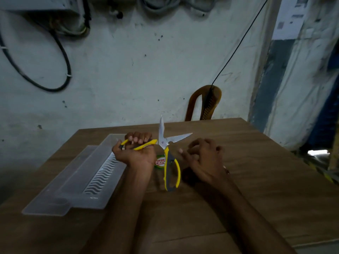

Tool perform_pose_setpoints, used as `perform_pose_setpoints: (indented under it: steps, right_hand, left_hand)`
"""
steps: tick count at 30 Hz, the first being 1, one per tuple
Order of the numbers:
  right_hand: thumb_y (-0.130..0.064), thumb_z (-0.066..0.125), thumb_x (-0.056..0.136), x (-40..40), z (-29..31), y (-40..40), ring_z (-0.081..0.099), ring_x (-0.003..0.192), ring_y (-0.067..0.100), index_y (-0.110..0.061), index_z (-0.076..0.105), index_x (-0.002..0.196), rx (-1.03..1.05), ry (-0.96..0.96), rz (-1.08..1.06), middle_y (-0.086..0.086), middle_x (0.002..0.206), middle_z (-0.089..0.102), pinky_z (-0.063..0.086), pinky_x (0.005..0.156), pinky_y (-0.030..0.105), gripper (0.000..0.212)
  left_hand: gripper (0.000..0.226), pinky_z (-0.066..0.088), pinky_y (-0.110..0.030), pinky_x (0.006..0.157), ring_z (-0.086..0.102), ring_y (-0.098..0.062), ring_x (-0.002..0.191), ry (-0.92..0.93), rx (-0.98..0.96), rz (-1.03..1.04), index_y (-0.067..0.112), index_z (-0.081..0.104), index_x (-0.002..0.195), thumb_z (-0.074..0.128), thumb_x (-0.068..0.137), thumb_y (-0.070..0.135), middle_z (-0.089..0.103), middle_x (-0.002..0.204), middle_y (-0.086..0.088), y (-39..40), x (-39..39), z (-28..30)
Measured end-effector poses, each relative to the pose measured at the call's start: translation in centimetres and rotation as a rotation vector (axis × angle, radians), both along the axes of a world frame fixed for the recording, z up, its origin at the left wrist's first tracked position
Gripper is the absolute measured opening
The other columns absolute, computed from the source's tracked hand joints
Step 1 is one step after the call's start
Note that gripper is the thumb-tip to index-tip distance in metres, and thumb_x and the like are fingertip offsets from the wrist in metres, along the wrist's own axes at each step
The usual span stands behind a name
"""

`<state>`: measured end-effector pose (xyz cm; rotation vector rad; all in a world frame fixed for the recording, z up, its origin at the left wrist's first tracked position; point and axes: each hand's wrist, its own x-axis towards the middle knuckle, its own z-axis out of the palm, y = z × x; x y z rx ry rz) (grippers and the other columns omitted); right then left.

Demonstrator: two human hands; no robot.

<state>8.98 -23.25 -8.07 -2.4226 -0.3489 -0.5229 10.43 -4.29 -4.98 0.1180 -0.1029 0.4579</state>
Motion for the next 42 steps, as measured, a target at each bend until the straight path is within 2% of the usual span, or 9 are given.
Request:
perform_pose_setpoints:
  steps: [5,9,12,17,20,25,29,32,42]
  right_hand:
    - [-0.033,0.060,0.100,-2.5,0.5,3.4,0.068,0.081,0.011,-0.009,0.077,0.094,0.668,0.342,0.507,0.007,0.087,0.074,0.051,0.075,0.030,0.030]
    - [-0.024,0.063,0.095,-1.0,0.6,5.0,0.064,0.066,0.020,-0.006,0.075,0.092,0.955,0.414,0.413,0.007,0.070,0.069,0.051,0.059,0.027,0.021]
    - [-0.045,0.060,0.095,0.6,2.5,4.7,0.066,0.074,0.031,-0.015,0.076,0.097,1.017,0.371,0.360,0.025,0.090,0.073,0.052,0.064,0.036,0.035]
    - [-0.071,0.024,0.097,1.8,4.7,4.1,0.071,0.082,0.021,-0.033,0.073,0.100,0.941,0.524,0.381,-0.001,0.090,0.076,0.054,0.066,0.033,0.063]
    - [-0.081,0.054,0.079,2.1,3.7,3.7,0.069,0.108,0.030,-0.024,0.075,0.112,1.130,0.551,0.528,0.010,0.113,0.074,0.056,0.086,0.044,0.069]
    - [-0.038,0.093,0.054,3.0,1.8,3.5,0.066,0.098,0.035,-0.008,0.072,0.099,1.568,0.568,0.755,0.019,0.103,0.068,0.041,0.106,0.051,0.058]
    - [-0.025,0.058,0.085,2.8,1.7,2.9,0.068,0.100,0.038,0.004,0.065,0.118,1.547,0.667,0.742,0.027,0.111,0.069,0.057,0.092,0.045,0.045]
    - [-0.029,0.064,0.092,3.1,1.6,2.4,0.053,0.125,0.046,0.008,0.055,0.137,1.438,0.654,0.793,0.036,0.138,0.053,0.040,0.114,0.056,0.059]
    - [-0.024,0.051,0.103,3.8,1.3,1.5,0.066,0.082,0.023,-0.003,0.075,0.113,1.045,0.379,0.540,0.010,0.099,0.076,0.046,0.067,0.032,0.033]
  left_hand:
    - [0.035,0.037,-0.029,0.058,0.043,-0.021,0.052,-0.011,-0.030,0.067,0.010,0.049,0.063,0.039,0.079,0.041,0.040,0.056,-0.006,0.3,0.1,0.3]
    - [0.019,0.047,-0.047,0.086,0.060,-0.031,0.077,-0.085,0.141,-0.050,0.010,0.058,0.091,0.047,0.079,0.020,0.057,0.073,-0.015,-0.3,-0.3,0.9]
    - [0.051,0.046,-0.056,0.100,0.063,-0.040,0.093,-0.090,0.305,-0.063,0.007,0.054,0.116,0.040,0.068,-0.004,0.060,0.087,-0.022,-1.7,-0.3,1.0]
    - [0.072,0.056,-0.042,0.082,0.066,-0.035,0.096,-0.263,1.086,0.331,0.016,0.035,0.130,0.043,0.070,-0.022,0.063,0.094,-0.023,-3.8,-1.2,0.5]
    - [0.083,0.055,-0.051,0.088,0.063,-0.031,0.113,-0.317,1.438,0.473,0.040,0.026,0.135,0.047,0.077,-0.015,0.057,0.124,-0.021,-5.0,-1.5,-0.9]
    - [0.082,0.043,-0.043,0.108,0.045,-0.026,0.134,-0.441,1.672,0.510,0.043,0.022,0.140,0.058,0.074,0.011,0.038,0.139,-0.013,-5.0,-1.8,-2.2]
    - [0.052,0.042,-0.029,0.099,0.048,-0.023,0.122,-0.261,1.596,0.752,0.036,0.038,0.131,0.055,0.083,0.026,0.042,0.131,0.003,-5.3,-2.2,-1.7]
    - [0.049,0.041,-0.012,0.091,0.045,-0.006,0.116,0.097,1.622,0.732,0.029,0.042,0.130,0.055,0.083,0.036,0.040,0.129,0.008,-5.2,-1.1,-1.6]
    - [0.033,0.046,-0.007,0.069,0.063,-0.006,0.097,0.248,1.507,0.391,0.028,0.062,0.101,0.070,0.084,0.001,0.068,0.104,0.009,-5.7,-0.2,-2.8]
